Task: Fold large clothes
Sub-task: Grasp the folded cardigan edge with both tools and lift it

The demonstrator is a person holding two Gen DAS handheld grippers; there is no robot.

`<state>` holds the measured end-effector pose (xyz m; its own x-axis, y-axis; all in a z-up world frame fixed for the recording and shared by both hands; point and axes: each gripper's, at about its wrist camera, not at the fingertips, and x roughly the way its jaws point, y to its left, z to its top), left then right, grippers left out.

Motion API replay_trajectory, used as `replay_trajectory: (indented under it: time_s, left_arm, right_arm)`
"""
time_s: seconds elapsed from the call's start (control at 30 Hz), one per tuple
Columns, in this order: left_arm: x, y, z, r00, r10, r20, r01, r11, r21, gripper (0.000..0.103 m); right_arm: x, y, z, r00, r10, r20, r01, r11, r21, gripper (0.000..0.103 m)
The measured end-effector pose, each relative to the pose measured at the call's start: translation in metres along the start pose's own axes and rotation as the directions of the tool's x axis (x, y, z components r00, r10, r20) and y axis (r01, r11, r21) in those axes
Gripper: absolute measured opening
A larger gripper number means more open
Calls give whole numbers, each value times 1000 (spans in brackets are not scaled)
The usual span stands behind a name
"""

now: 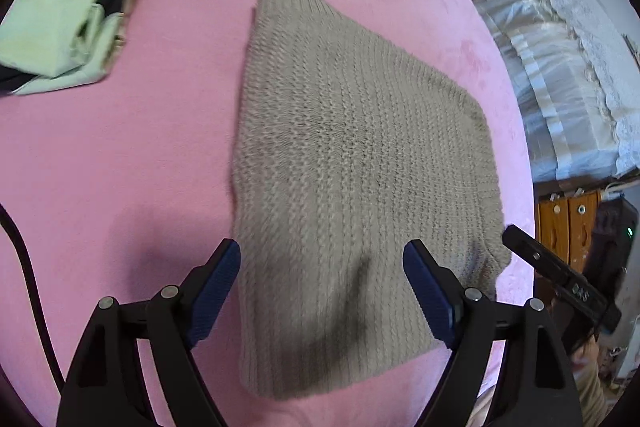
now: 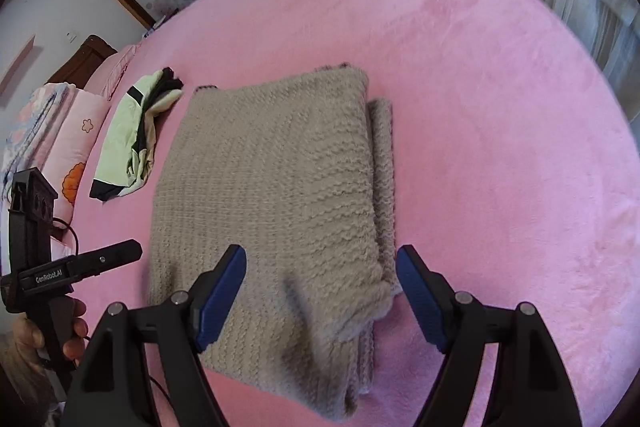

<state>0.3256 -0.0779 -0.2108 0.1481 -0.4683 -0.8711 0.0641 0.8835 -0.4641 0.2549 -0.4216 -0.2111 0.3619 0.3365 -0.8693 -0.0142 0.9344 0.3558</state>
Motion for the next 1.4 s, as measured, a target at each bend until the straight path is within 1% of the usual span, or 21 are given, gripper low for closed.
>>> replay_trajectory:
  time_s: [0.07,0.17,0.23,0.33,0.43,0.53,0.6,0.67,0.8,0.83,0.87,0.9,0.93,0.97,1.0,1.03,1.1,1.17,1.3,1.4]
  left_arm:
    - [13,2,8,999,-25,-25,25,1000,-4,82]
    - [24,7,18,999,-27,-24,26,1000,-10,83]
    - [32,16,25,998,-50,-33,49,998,-45,83]
    - [46,34,30,994,-86,-60,80,992,-96,83]
    - [63,46,30,985,-145,-91,132,982,-138,83]
    - [73,49,30,977,-194,-88,181,973,-143,83]
    - [78,47,30,976,-202,-86,190,974,-125,84]
    - [85,46,32,973,-213,-93,201,972,-121,85]
    - [96,44,40,968,-228,-109,214,968,-129,88]
    - [98,42,41,969,-223,-109,209,970,-127,89]
    - [99,39,43,971,-216,-105,203,971,-124,88]
    - [98,35,43,976,-194,-96,183,977,-110,83]
    - [94,33,42,981,-171,-88,162,982,-96,75]
    - [90,28,40,986,-150,-68,144,986,-82,70]
    - [83,25,38,990,-133,-46,129,989,-70,61]
    - [77,21,36,992,-121,-29,119,991,-59,55]
    - [64,10,31,996,-89,11,89,996,-28,51]
    - [51,0,26,997,-75,36,76,997,-17,50]
    - [15,-9,14,995,-75,66,73,997,29,50]
    - [-20,-4,1,994,-89,69,86,996,35,50]
  right_arm:
    - [18,-13,7,998,38,-45,-36,999,35,78]
    - [39,-29,14,993,79,-92,-73,994,76,78]
    - [52,-37,18,984,123,-128,-111,989,97,78]
    - [62,-44,22,970,203,-134,-189,976,111,78]
    - [73,-49,23,949,281,-145,-264,957,122,78]
    - [82,-48,24,933,325,-151,-311,944,112,79]
    - [87,-47,27,925,347,-157,-335,937,97,79]
    - [91,-43,28,922,354,-157,-346,935,74,79]
    - [94,-36,32,928,340,-149,-336,940,53,77]
    - [94,-36,32,930,340,-143,-335,941,54,76]
    - [94,-35,33,931,338,-136,-333,941,55,70]
    - [92,-35,32,931,342,-130,-336,940,63,66]
    - [88,-35,31,931,344,-122,-338,939,66,58]
    - [83,-32,30,936,333,-112,-328,943,60,53]
    - [81,-28,31,941,321,-107,-317,947,52,51]
    - [76,-23,30,945,311,-98,-309,950,42,48]
    - [63,-11,28,955,284,-81,-284,959,13,46]
    - [49,-2,25,961,268,-62,-269,963,-5,44]
    - [13,21,10,966,257,-38,-258,966,-21,43]
    - [-10,38,-7,964,265,-30,-266,964,-23,43]
